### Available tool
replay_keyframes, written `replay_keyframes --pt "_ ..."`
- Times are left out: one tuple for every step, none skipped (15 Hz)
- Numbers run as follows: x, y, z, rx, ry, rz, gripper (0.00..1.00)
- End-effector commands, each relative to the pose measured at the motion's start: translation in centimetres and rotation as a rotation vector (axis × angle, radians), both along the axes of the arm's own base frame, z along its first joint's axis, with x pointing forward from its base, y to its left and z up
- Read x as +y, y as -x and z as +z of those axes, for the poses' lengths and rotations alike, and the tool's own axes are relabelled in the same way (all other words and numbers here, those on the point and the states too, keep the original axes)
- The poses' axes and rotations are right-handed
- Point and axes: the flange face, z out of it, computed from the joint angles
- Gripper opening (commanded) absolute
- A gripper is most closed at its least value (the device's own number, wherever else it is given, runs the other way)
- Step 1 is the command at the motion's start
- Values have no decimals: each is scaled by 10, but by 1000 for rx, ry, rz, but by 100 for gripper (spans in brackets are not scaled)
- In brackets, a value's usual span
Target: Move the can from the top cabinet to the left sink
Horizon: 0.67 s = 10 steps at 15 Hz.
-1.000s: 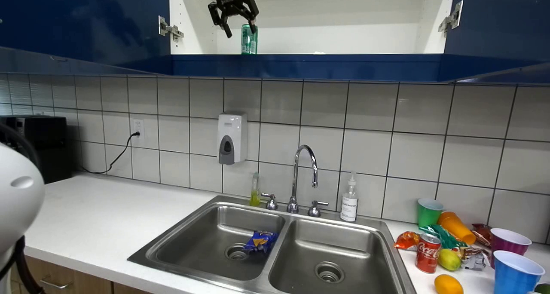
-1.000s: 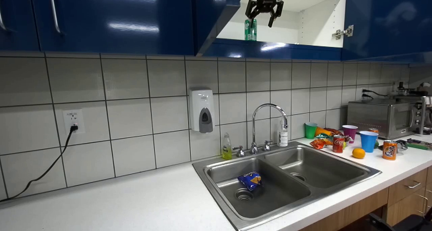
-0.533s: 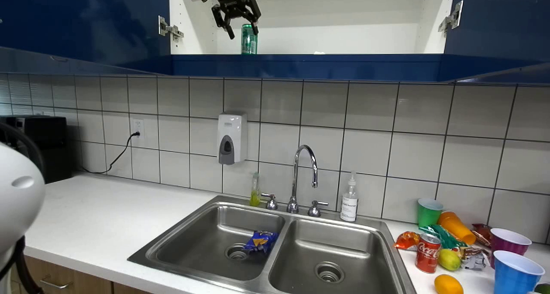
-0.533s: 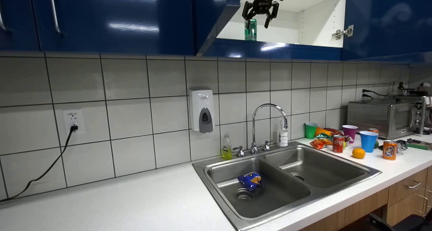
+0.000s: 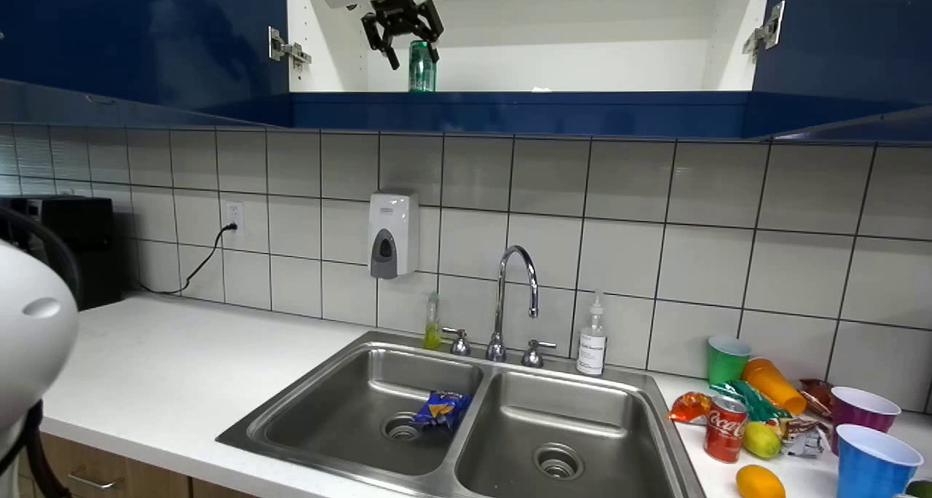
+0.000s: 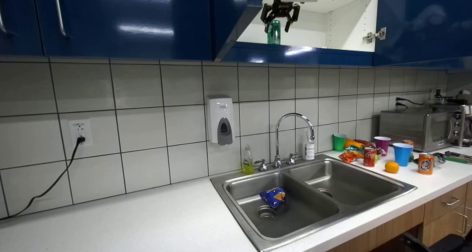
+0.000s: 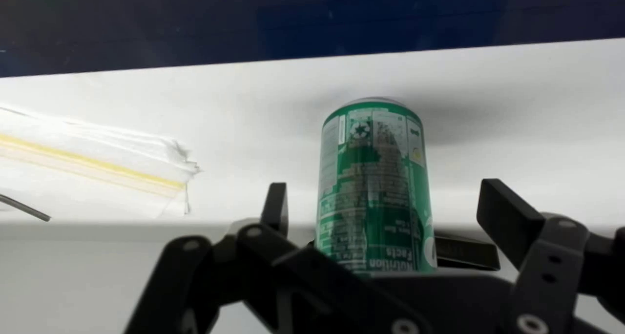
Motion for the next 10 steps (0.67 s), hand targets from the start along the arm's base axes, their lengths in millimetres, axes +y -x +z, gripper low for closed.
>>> replay_keyframes --pt "2 -10 5 -18 34 15 100" --pt "2 -12 5 -18 34 16 100" --pt "2 -12 4 -18 32 16 100" --pt "2 -13 3 -20 33 15 100" --pt "2 -14 3 -21 33 15 100" --pt "2 -16 2 -22 33 15 100" --pt "2 -16 2 -24 32 15 100" --pt "2 -17 1 -25 32 16 100" --pt "2 -18 1 -28 32 16 100" --pt "2 -18 1 -30 32 16 100"
